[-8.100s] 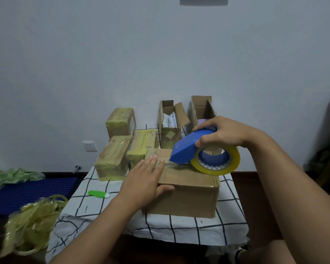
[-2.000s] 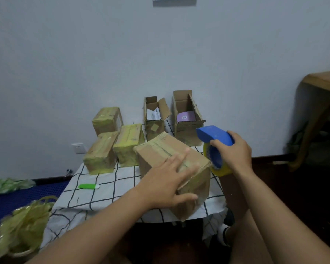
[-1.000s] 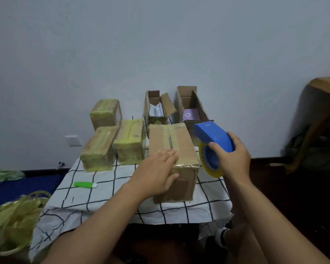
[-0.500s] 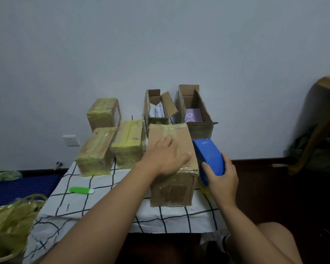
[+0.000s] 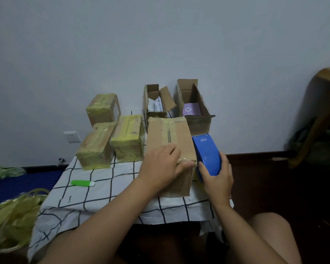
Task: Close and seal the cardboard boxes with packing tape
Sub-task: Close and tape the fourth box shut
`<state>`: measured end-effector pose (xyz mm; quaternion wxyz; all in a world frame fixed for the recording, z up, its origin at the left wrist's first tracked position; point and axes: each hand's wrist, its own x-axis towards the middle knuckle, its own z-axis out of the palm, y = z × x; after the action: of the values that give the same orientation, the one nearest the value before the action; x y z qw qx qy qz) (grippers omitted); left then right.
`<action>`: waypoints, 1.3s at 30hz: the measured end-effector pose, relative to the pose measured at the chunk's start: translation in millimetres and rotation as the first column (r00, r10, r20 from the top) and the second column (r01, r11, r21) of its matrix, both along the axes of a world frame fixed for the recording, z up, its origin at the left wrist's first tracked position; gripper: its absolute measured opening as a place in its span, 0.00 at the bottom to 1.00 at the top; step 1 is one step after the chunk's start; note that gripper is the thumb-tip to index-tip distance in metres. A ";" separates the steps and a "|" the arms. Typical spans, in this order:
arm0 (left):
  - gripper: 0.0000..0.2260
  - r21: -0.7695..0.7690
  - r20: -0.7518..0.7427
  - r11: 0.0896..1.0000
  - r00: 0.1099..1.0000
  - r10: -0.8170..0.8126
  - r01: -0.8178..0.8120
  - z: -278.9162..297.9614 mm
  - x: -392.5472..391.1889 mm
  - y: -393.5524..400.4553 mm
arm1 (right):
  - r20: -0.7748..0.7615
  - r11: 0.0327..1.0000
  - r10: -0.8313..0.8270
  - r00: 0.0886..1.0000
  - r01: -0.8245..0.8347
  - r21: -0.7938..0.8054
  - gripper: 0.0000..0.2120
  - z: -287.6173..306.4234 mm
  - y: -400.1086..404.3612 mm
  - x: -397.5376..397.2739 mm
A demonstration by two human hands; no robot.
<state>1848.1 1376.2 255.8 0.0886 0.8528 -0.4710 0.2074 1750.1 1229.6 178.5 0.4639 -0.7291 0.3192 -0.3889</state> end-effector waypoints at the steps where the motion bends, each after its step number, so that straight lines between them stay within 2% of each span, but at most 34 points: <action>1: 0.34 0.061 -0.030 0.998 1.000 0.001 0.001 -2.5 -1.3 5.5 | 0.005 1.000 0.000 1.000 0.000 0.001 0.33 0.4 0.5 -1.5; 3: 0.34 0.134 -0.083 0.991 0.997 0.011 0.000 -2.4 -2.0 19.1 | 0.009 1.000 0.003 1.000 -0.003 0.007 0.33 0.3 0.9 -4.1; 6: 0.29 0.215 -0.185 0.975 0.983 -0.009 0.050 3.9 2.6 30.8 | 0.019 1.000 0.016 1.000 -0.016 -0.005 0.33 -0.9 2.1 -7.5; 14: 0.30 0.276 -0.195 0.961 0.980 0.042 0.014 12.3 3.8 25.2 | 0.064 0.995 0.062 0.996 -0.067 0.072 0.31 -0.1 -16.3 -7.0; 18: 0.30 0.302 -0.191 0.953 0.981 0.034 0.026 15.8 3.3 26.3 | 0.140 0.994 0.076 0.987 -0.086 0.066 0.27 31.9 -36.6 -18.3; 20: 0.32 0.309 -0.276 0.949 0.960 0.036 0.054 20.8 3.0 27.5 | 0.224 0.994 0.092 0.970 -0.101 0.029 0.23 62.8 -42.5 -31.5; 22: 0.31 0.225 -0.470 0.970 0.882 0.030 0.088 31.9 0.9 28.7 | 0.280 0.989 0.145 0.949 -0.144 -0.025 0.21 97.7 -47.4 -47.1; 24: 0.26 -0.049 -0.643 0.999 0.765 -0.034 0.003 46.4 -3.8 26.0 | 0.302 0.969 0.245 0.921 -0.236 -0.067 0.21 128.2 -51.9 -60.7; 26: 0.22 -0.344 -0.744 0.913 0.657 -0.124 -0.218 64.5 -11.2 19.5 | 0.301 0.935 0.352 0.886 -0.345 -0.079 0.22 151.1 -52.0 -70.5; 27: 0.22 -0.434 -0.812 0.840 0.544 -0.210 -0.324 75.1 -15.5 16.5 | 0.296 0.915 0.400 0.867 -0.397 -0.075 0.24 158.5 -51.6 -73.3; 29: 0.26 -0.460 -0.888 0.757 0.256 -0.382 -0.464 95.6 -23.9 15.5 | 0.293 0.872 0.483 0.825 -0.483 -0.078 0.26 167.7 -47.4 -75.2; 30: 0.29 -0.428 -0.900 0.768 0.147 -0.410 -0.477 103.8 -27.7 18.2 | 0.290 0.853 0.516 0.806 -0.516 -0.083 0.26 170.9 -43.5 -75.2; 32: 0.34 -0.364 -0.913 0.819 -0.003 -0.408 -0.443 115.3 -34.7 25.6 | 0.277 0.817 0.571 0.773 -0.570 -0.090 0.28 173.1 -34.8 -73.9; 35: 0.29 -0.350 -0.904 0.842 -0.088 -0.418 -0.411 124.2 -39.9 36.6 | 0.251 0.780 0.621 0.742 -0.618 -0.102 0.28 170.5 -24.2 -71.1; 39: 0.09 -0.409 -0.858 0.783 -0.094 -0.505 -0.468 128.9 -41.4 52.1 | 0.238 0.757 0.648 0.723 -0.647 -0.095 0.29 163.3 -16.2 -69.1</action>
<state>1806.7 1428.2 384.6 0.6842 0.6175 -0.1561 -0.3552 1681.0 1213.4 341.8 0.6057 -0.7390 -0.0190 -0.2943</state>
